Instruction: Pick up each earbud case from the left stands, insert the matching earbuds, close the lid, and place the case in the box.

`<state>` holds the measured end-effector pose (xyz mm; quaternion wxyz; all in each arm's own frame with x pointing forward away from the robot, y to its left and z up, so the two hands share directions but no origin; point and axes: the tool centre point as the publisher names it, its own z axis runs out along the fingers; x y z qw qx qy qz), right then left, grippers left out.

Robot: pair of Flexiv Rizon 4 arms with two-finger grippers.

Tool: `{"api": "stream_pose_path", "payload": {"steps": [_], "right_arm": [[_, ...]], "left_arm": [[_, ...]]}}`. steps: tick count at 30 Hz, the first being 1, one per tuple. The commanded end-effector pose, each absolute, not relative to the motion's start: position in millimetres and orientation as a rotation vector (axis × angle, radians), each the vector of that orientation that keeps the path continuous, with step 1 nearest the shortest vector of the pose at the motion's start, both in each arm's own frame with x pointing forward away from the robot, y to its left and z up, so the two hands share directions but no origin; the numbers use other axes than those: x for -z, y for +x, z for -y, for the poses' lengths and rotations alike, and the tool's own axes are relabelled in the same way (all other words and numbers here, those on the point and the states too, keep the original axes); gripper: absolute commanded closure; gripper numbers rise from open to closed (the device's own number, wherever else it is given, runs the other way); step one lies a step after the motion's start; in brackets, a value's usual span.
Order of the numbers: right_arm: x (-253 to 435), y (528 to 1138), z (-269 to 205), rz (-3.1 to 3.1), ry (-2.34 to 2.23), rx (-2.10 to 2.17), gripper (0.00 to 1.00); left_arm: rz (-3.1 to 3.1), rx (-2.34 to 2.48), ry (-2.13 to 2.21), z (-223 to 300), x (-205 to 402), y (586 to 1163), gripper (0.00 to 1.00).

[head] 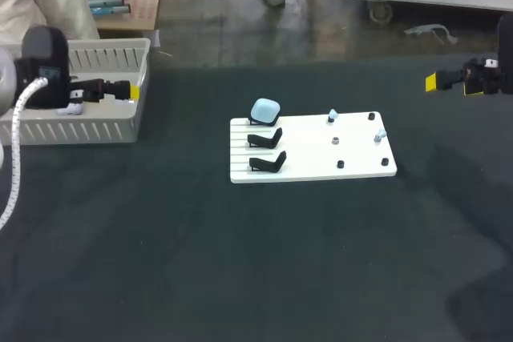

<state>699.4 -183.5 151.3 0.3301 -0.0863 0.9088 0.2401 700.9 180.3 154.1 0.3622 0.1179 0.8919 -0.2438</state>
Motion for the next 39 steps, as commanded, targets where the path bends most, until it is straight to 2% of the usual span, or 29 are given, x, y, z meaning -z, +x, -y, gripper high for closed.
{"api": "stream_pose_path", "payload": {"steps": [1,12,34,39], "right_arm": [[-151,700,184,-2.376,-0.228,-0.63,0.0],[-151,700,184,-2.376,-0.228,-0.63,0.0],[-151,700,184,-2.376,-0.228,-0.63,0.0],[-151,700,184,-2.376,-0.228,-0.63,0.0]], "left_arm": [[-1.937,0.772,0.601,-186,-145,701,0.0],[-1.682,0.804,1.026,-165,-160,711,0.0],[-1.682,0.804,1.026,-165,-160,711,0.0],[-1.627,0.815,1.183,-129,-150,721,0.0]]}}
